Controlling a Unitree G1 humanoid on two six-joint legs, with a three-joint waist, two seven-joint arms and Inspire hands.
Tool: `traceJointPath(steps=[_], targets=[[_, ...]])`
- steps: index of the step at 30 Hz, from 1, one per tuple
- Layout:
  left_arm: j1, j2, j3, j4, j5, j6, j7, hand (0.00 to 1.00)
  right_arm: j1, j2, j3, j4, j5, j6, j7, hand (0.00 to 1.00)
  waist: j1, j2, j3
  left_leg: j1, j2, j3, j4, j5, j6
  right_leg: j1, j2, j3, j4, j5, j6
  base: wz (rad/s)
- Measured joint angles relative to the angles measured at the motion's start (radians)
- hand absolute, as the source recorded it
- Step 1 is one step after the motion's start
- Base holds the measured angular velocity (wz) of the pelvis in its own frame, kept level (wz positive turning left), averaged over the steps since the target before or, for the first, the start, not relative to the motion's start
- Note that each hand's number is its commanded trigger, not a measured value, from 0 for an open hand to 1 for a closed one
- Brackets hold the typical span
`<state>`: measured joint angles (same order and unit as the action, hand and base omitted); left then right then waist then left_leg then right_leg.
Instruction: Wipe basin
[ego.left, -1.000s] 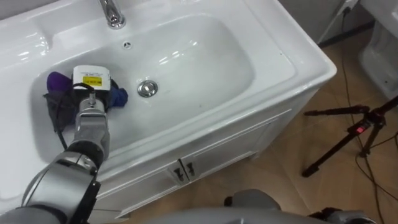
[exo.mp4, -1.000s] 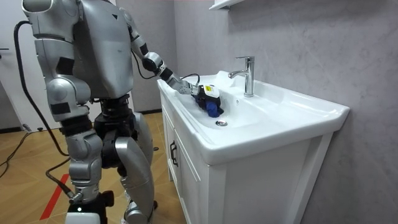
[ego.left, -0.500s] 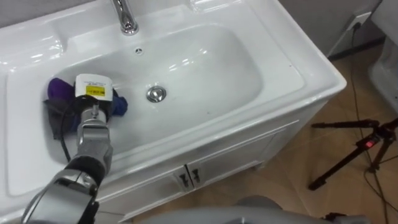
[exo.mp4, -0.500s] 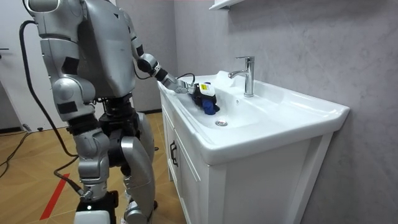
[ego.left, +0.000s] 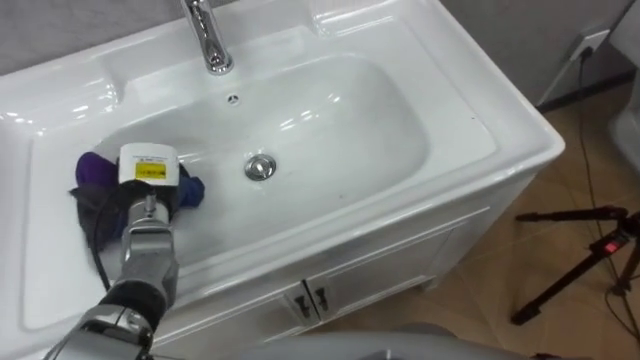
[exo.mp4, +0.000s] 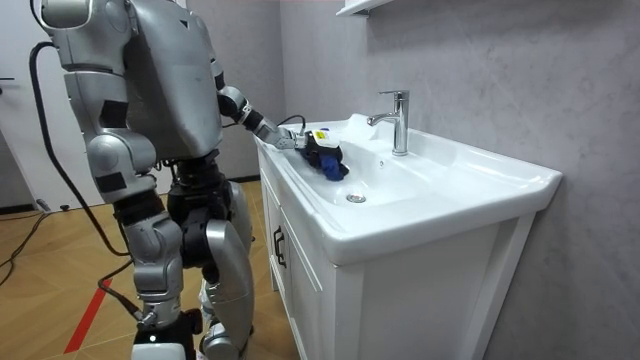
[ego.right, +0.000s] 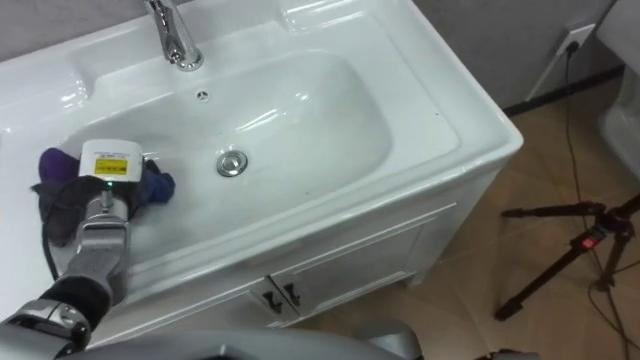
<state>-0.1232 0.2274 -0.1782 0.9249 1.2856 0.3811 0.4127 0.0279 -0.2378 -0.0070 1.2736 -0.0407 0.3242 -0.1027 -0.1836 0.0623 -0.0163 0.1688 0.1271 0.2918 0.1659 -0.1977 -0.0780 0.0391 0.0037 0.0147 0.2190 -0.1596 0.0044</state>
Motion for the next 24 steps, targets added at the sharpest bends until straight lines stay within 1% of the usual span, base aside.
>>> traceJointPath(steps=[1,3,4,6,7,9,10,11,13,16,19,22,24], targets=[[0.008,-0.012,0.031,-0.001,-0.024,-0.008,0.026,1.0,0.004,0.0,-0.01,-0.002,0.0,-0.006,-0.006,0.0,0.0,0.006,0.0,0.0,0.0,-0.001,0.0,0.0,0.0,0.002,0.001,0.002,-0.001,0.0,0.0,-0.07],[0.012,-0.023,0.066,-0.001,-0.071,-0.027,0.058,1.0,0.016,0.001,-0.015,-0.019,0.0,-0.005,-0.007,0.0,0.0,0.012,0.0005,0.0,0.0,-0.006,0.0,0.0,0.0,0.01,0.001,0.0,0.001,0.0,0.0,0.03],[0.013,-0.023,0.068,-0.001,-0.086,-0.033,0.066,1.0,0.023,0.002,-0.014,-0.026,0.0,-0.007,-0.007,0.0,0.0,0.012,0.0003,0.0,0.0,-0.009,0.0,0.0,0.0,0.012,0.001,-0.001,0.001,0.0,-0.001,0.09],[0.016,-0.023,0.074,-0.003,-0.166,-0.054,0.104,1.0,0.04,0.002,-0.015,-0.042,0.002,-0.02,-0.006,0.0,0.003,0.013,0.0003,0.001,-0.001,-0.027,-0.001,0.0,0.0,0.013,0.001,-0.001,0.001,0.0,-0.001,0.04],[0.01,-0.022,0.081,-0.003,-0.212,-0.067,0.113,1.0,0.047,0.002,-0.015,-0.053,0.007,-0.029,-0.006,0.0,0.003,0.013,0.0003,0.001,-0.001,-0.029,-0.002,0.0,0.0,0.014,0.001,-0.001,0.002,0.0,-0.001,0.0],[0.011,-0.022,0.091,-0.002,-0.26,-0.086,0.125,1.0,0.055,0.002,-0.014,-0.071,0.021,-0.043,-0.003,0.0,0.003,0.013,0.0008,0.001,-0.002,-0.03,-0.002,0.0,0.0,0.015,0.0,-0.001,0.002,0.0,-0.001,0.0],[0.01,-0.022,0.097,-0.004,-0.295,-0.103,0.129,1.0,0.055,0.003,-0.013,-0.072,0.037,-0.053,-0.003,0.0,0.003,0.013,0.0015,0.001,-0.002,-0.03,-0.002,0.0,0.0,0.015,0.0,-0.001,0.002,0.0,0.0,0.0],[0.01,-0.022,0.097,-0.004,-0.312,-0.112,0.131,1.0,0.055,0.004,-0.013,-0.072,0.039,-0.057,-0.003,0.0,0.003,0.013,0.0022,0.0,-0.002,-0.03,-0.003,0.0,0.0,0.015,0.0,-0.001,0.002,-0.001,0.0,0.06],[0.01,-0.022,0.098,-0.015,-0.365,-0.148,0.145,1.0,0.056,0.007,-0.013,-0.072,0.039,-0.078,-0.004,0.0,0.003,0.015,0.0051,-0.003,-0.004,-0.035,-0.003,0.0,0.0,0.012,-0.002,-0.004,0.001,-0.004,0.003,0.08],[0.014,-0.022,0.098,-0.034,-0.41,-0.171,0.145,1.0,0.061,0.012,-0.013,-0.075,0.039,-0.084,-0.002,0.0,0.003,0.013,0.0056,-0.009,-0.006,-0.047,-0.002,0.0,0.0,0.01,-0.005,-0.015,0.003,-0.007,0.005,0.12],[0.016,-0.022,0.098,-0.06,-0.447,-0.178,0.145,1.0,0.061,0.017,-0.011,-0.077,0.047,-0.088,0.003,0.0,0.003,0.011,0.006,-0.017,-0.007,-0.054,0.001,0.0,0.0,0.005,-0.007,-0.022,0.004,-0.007,0.006,0.09],[0.015,-0.022,0.097,-0.073,-0.531,-0.205,0.156,1.0,0.059,0.026,0.022,-0.078,0.099,-0.11,0.002,0.0,0.001,0.011,0.0063,-0.026,-0.009,-0.064,0.001,0.0,0.0,0.0,-0.012,-0.036,0.004,-0.007,0.006,0.08],[0.016,-0.023,0.097,-0.075,-0.558,-0.224,0.167,1.0,0.059,0.03,0.027,-0.078,0.12,-0.124,0.002,0.0,0.001,0.011,0.0064,-0.03,-0.011,-0.071,0.0,0.0,0.0,0.003,-0.014,-0.043,0.006,-0.007,0.006,0.11]])
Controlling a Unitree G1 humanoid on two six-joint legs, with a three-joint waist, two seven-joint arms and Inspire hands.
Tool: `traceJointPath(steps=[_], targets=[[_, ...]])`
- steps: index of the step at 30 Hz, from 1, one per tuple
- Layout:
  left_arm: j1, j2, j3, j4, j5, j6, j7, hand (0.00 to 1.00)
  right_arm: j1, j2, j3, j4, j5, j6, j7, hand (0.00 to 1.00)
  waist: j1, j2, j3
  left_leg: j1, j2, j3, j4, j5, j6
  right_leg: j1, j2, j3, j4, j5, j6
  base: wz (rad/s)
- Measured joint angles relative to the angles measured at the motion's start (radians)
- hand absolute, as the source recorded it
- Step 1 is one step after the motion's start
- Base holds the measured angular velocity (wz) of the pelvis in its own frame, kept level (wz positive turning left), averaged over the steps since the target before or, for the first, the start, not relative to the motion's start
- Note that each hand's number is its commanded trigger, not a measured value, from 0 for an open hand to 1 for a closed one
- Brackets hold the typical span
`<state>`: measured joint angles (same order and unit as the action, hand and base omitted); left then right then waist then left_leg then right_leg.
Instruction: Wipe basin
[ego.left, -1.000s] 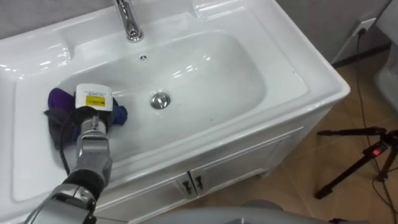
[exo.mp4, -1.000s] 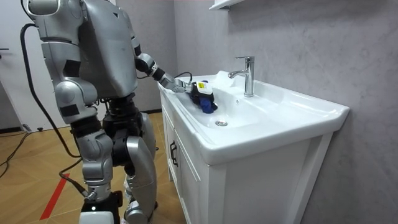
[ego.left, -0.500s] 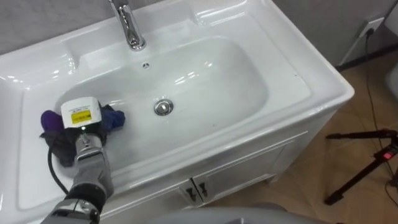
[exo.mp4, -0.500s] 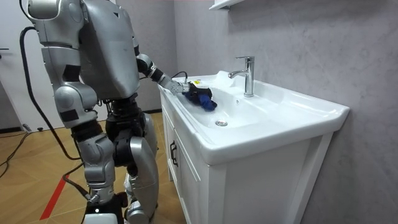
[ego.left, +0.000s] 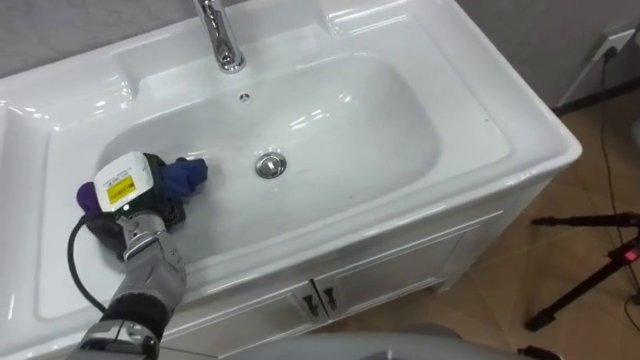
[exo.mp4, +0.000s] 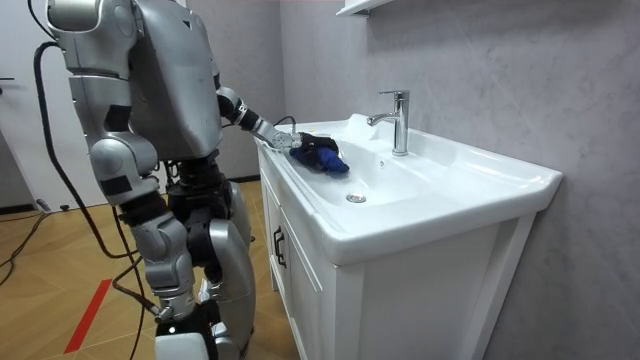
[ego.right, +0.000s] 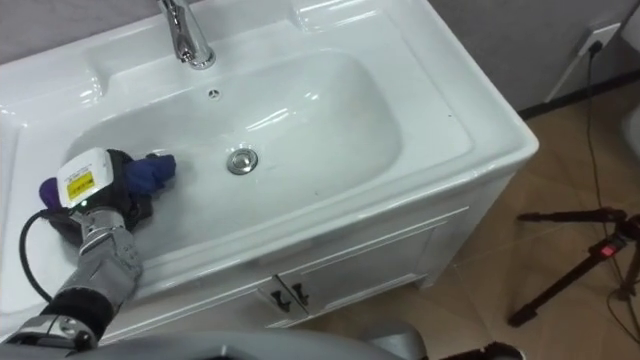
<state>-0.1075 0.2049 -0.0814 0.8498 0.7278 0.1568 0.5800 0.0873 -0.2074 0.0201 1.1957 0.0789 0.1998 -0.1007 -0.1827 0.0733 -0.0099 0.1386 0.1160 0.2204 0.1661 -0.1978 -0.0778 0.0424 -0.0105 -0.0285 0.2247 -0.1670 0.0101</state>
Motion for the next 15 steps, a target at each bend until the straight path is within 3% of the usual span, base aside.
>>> traceJointPath(steps=[9,15], targets=[[0.0,0.001,0.001,-0.066,-0.07,-0.038,0.001,1.0,-0.007,0.02,-0.001,-0.001,0.082,-0.05,0.021,0.0,0.011,-0.008,0.0097,-0.003,-0.004,-0.019,-0.003,0.0,0.0,0.008,-0.005,-0.014,-0.013,-0.001,0.002,0.06],[0.001,0.004,0.001,-0.094,-0.068,-0.07,0.001,1.0,-0.005,0.02,-0.003,-0.001,0.082,-0.074,0.037,0.0,0.033,-0.01,0.0106,-0.008,-0.004,-0.033,-0.003,0.0,0.0,0.012,-0.006,-0.029,-0.022,-0.001,0.002,0.07]])
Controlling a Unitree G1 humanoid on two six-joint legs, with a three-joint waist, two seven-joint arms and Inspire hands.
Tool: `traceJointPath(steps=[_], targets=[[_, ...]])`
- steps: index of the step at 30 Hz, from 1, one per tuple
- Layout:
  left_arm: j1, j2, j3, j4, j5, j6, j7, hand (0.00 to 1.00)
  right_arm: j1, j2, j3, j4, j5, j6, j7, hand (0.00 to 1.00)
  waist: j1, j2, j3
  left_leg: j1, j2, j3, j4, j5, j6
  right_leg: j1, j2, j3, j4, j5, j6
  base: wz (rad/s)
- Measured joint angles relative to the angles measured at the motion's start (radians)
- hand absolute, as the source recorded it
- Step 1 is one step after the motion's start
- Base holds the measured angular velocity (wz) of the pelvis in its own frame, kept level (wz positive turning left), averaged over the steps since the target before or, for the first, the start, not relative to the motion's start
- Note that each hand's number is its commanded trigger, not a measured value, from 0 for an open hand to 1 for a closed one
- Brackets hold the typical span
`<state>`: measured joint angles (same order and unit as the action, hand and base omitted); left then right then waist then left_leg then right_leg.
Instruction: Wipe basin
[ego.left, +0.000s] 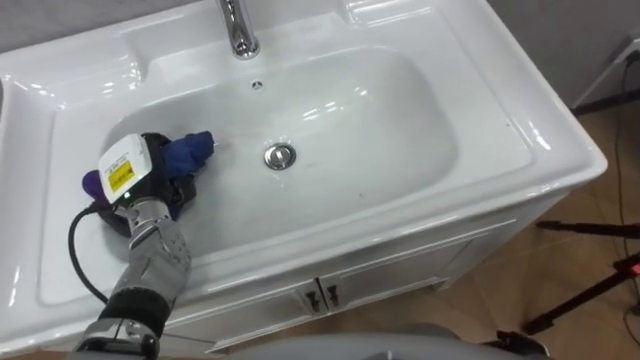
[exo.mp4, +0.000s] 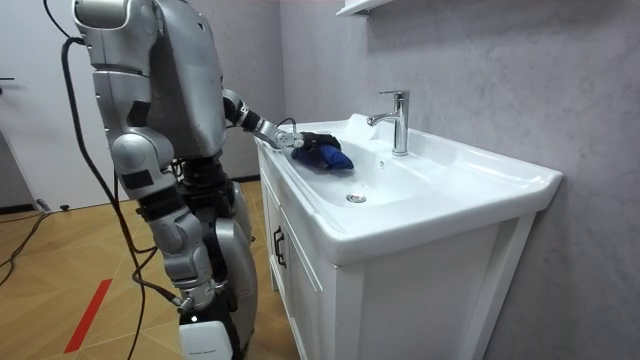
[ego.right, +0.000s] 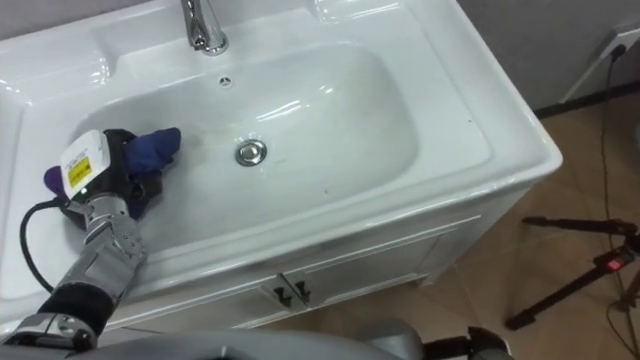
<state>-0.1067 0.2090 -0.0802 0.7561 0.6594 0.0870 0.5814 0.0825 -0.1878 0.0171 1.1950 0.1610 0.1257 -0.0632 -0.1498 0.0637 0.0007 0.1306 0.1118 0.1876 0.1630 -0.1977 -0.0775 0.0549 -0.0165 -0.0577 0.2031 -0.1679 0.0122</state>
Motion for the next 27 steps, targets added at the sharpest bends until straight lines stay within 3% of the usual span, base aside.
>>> traceJointPath(steps=[4,12,20,27], targets=[[0.009,0.004,0.003,-0.043,-0.001,-0.01,0.002,1.0,0.019,0.0,0.0,-0.026,0.004,-0.005,0.002,0.0,0.019,-0.001,-0.0007,0.0,0.0,0.0,-0.002,0.0,0.0,0.001,-0.001,-0.002,0.0,0.0,0.0,0.0],[0.029,0.018,0.011,-0.095,-0.002,-0.02,0.04,1.0,0.026,0.0,-0.002,-0.032,0.033,-0.021,0.002,0.0,0.019,0.0,-0.0035,0.007,-0.001,-0.016,-0.002,0.0,0.0,0.026,-0.002,-0.02,-0.018,0.0,0.0,0.07],[0.062,0.019,0.123,-0.193,-0.002,-0.021,0.076,1.0,0.03,-0.002,-0.02,-0.004,0.031,-0.026,0.001,0.0,0.023,0.007,-0.0079,0.021,-0.001,-0.028,-0.002,0.0,0.0,0.051,-0.002,-0.028,-0.032,0.0,0.0,0.03],[0.064,0.021,0.137,-0.225,0.001,-0.011,0.1,1.0,0.028,-0.007,-0.023,0.015,0.03,-0.024,0.001,0.0,0.025,0.013,-0.0076,0.02,-0.002,-0.028,-0.002,0.0,0.0,0.048,-0.002,-0.028,-0.032,0.0,0.0,0.0]])
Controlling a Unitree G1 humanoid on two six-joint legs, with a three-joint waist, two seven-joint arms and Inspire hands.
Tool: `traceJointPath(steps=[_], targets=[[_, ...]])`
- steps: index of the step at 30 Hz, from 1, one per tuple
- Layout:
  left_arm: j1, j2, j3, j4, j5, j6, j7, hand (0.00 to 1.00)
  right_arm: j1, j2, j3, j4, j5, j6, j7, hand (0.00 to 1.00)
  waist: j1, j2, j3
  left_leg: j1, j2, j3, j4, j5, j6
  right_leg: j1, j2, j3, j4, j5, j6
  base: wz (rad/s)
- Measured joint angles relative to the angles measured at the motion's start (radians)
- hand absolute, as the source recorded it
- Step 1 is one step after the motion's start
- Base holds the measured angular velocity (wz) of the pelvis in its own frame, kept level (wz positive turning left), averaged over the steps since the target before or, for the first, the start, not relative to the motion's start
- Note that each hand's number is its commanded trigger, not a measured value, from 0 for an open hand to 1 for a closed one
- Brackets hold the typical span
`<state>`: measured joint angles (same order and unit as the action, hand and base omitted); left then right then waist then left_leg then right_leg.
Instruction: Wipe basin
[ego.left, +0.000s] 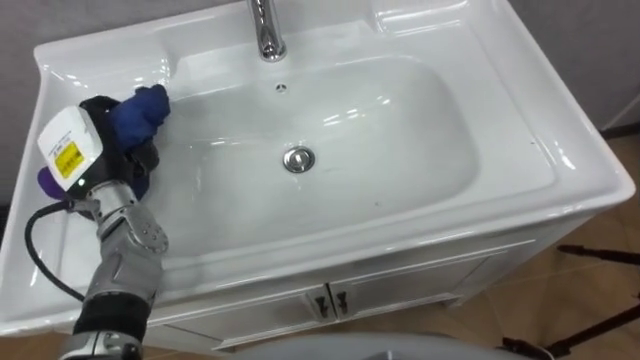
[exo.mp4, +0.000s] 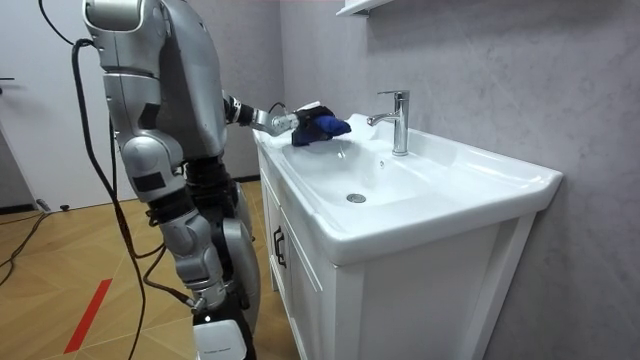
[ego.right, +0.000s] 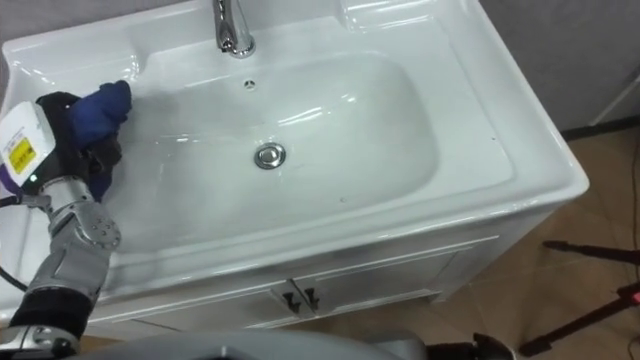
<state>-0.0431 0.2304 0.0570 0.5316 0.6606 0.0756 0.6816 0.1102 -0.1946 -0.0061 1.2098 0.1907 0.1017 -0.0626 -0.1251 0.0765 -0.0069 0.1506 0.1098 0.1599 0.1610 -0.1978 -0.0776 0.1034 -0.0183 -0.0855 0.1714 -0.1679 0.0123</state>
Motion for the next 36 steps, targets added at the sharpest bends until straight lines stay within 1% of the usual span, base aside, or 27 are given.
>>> traceJointPath(steps=[2,5,6,7,9,11,13,14,17,20,22,23,24,25,26,28,30,33,36], targets=[[0.0,0.005,0.0,-0.018,0.0,0.007,0.001,1.0,0.0,-0.002,-0.003,0.001,0.0,0.004,0.001,0.0,0.005,0.003,0.0008,0.0,0.0,0.0,0.0,0.0,0.0,-0.005,0.0,0.002,0.0,0.0,0.0,-0.02],[-0.002,0.024,0.0,-0.055,-0.003,0.01,0.001,1.0,-0.002,-0.01,-0.006,0.018,-0.001,0.011,0.003,0.0,0.012,0.013,0.0045,-0.002,0.0,0.0,0.0,0.0,0.0,-0.008,0.0,0.002,0.0,0.0,0.0,0.0],[-0.002,0.029,0.0,-0.079,-0.003,0.016,0.001,1.0,-0.001,-0.015,-0.006,0.029,-0.003,0.014,0.011,0.0,0.017,0.018,0.0057,-0.003,-0.001,0.0,0.0,0.0,0.0,-0.008,-0.001,0.002,0.0,0.0,0.0,0.0],[-0.002,0.034,0.001,-0.108,-0.003,0.022,0.001,1.0,-0.001,-0.02,-0.006,0.036,-0.006,0.024,0.014,0.0,0.02,0.021,0.0054,-0.005,-0.001,0.0,0.0,0.0,0.0,-0.008,-0.001,0.001,0.001,0.0,0.0,0.0],[-0.002,0.043,0.005,-0.146,-0.003,0.028,0.001,1.0,0.001,-0.026,-0.006,0.036,-0.023,0.03,0.02,0.0,0.025,0.024,0.0061,-0.006,-0.001,0.0,0.0,0.0,0.0,-0.007,-0.001,0.0,0.003,0.0,0.0,0.0],[-0.002,0.05,0.023,-0.171,-0.003,0.028,0.002,1.0,-0.001,-0.027,-0.006,0.035,-0.037,0.03,0.021,0.0,0.028,0.026,0.0054,-0.006,-0.001,0.0,0.0,0.0,0.0,-0.004,-0.001,-0.002,0.003,0.0,0.0,0.0],[-0.002,0.063,0.029,-0.185,-0.003,0.029,0.004,1.0,0.001,-0.027,-0.005,0.035,-0.038,0.03,0.021,0.0,0.029,0.026,0.0058,-0.006,-0.001,0.0,-0.001,0.0,0.0,0.004,-0.002,-0.006,-0.001,-0.001,0.001,0.06],[-0.002,0.064,0.029,-0.188,-0.003,0.03,0.004,1.0,0.001,-0.027,-0.005,0.035,-0.038,0.03,0.021,0.0,0.03,0.026,0.0058,-0.006,-0.002,0.0,-0.001,0.0,0.0,0.004,-0.003,-0.008,-0.001,-0.001,0.002,0.08],[-0.001,0.065,0.03,-0.199,-0.002,0.039,0.005,1.0,0.002,-0.028,-0.006,0.036,-0.039,0.031,0.02,0.0,0.05,0.026,0.0057,-0.008,-0.004,-0.001,-0.001,0.0,0.0,0.001,-0.005,-0.01,-0.001,-0.002,0.003,0.01],[0.008,0.065,0.054,-0.201,-0.002,0.048,0.005,1.0,0.003,-0.028,-0.006,0.035,-0.046,0.031,0.015,0.0,0.066,0.027,0.0047,-0.009,-0.006,-0.005,0.0,0.0,0.0,-0.002,-0.008,-0.012,-0.001,-0.002,0.004,0.0],[0.021,0.066,0.067,-0.201,-0.002,0.053,0.005,1.0,0.011,-0.031,-0.006,0.036,-0.062,0.032,0.006,0.0,0.078,0.029,0.0035,-0.012,-0.011,-0.018,0.001,0.0,0.0,-0.002,-0.013,-0.02,-0.001,-0.004,0.007,0.12],[0.022,0.066,0.068,-0.201,-0.003,0.056,0.005,1.0,0.012,-0.032,-0.006,0.037,-0.066,0.033,0.005,0.0,0.079,0.029,0.0033,-0.014,-0.014,-0.025,0.002,0.0,0.0,-0.003,-0.015,-0.025,-0.001,-0.005,0.008,0.18],[0.03,0.066,0.068,-0.201,-0.003,0.058,0.005,1.0,0.01,-0.034,-0.006,0.041,-0.075,0.035,-0.001,0.0,0.08,0.029,0.0021,-0.017,-0.016,-0.028,0.003,0.0,0.001,-0.005,-0.018,-0.028,-0.001,-0.006,0.01,0.11],[0.051,0.07,0.069,-0.201,-0.003,0.059,0.005,1.0,0.008,-0.035,-0.006,0.043,-0.079,0.041,-0.006,0.0,0.082,0.03,-0.0017,-0.018,-0.018,-0.028,0.003,0.0,0.001,-0.003,-0.019,-0.027,-0.001,-0.007,0.011,0.05],[0.063,0.071,0.07,-0.201,-0.003,0.059,0.005,1.0,0.009,-0.035,-0.006,0.043,-0.08,0.043,-0.008,0.0,0.084,0.03,-0.0025,-0.016,-0.018,-0.028,0.002,0.0,0.001,0.002,-0.019,-0.027,-0.001,-0.007,0.011,0.0],[0.104,0.07,0.073,-0.201,-0.003,0.069,0.004,1.0,0.009,-0.035,-0.006,0.045,-0.087,0.043,-0.008,0.0,0.085,0.028,-0.001,-0.007,-0.018,-0.032,0.002,0.0,0.001,0.012,-0.019,-0.027,-0.001,-0.007,0.011,0.0],[0.122,0.07,0.075,-0.201,-0.006,0.072,0.003,1.0,0.01,-0.036,-0.006,0.059,-0.096,0.043,-0.008,0.0,0.087,0.025,0.0011,0.0,-0.018,-0.033,0.002,0.0,0.001,0.018,-0.018,-0.028,-0.002,-0.007,0.011,0.02],[0.127,0.07,0.079,-0.201,-0.022,0.072,-0.002,1.0,0.011,-0.036,-0.006,0.066,-0.111,0.046,-0.009,0.0,0.098,0.021,0.0039,0.0,-0.018,-0.032,0.002,0.0,0.001,0.018,-0.019,-0.027,-0.002,-0.007,0.011,0.0],[0.146,0.07,0.081,-0.201,-0.022,0.073,-0.002,1.0,0.019,-0.036,-0.006,0.066,-0.131,0.054,-0.009,0.0,0.097,0.02,0.004,0.003,-0.018,-0.032,0.003,0.0,0.001,0.017,-0.019,-0.025,-0.002,-0.008,0.012,0.0]])
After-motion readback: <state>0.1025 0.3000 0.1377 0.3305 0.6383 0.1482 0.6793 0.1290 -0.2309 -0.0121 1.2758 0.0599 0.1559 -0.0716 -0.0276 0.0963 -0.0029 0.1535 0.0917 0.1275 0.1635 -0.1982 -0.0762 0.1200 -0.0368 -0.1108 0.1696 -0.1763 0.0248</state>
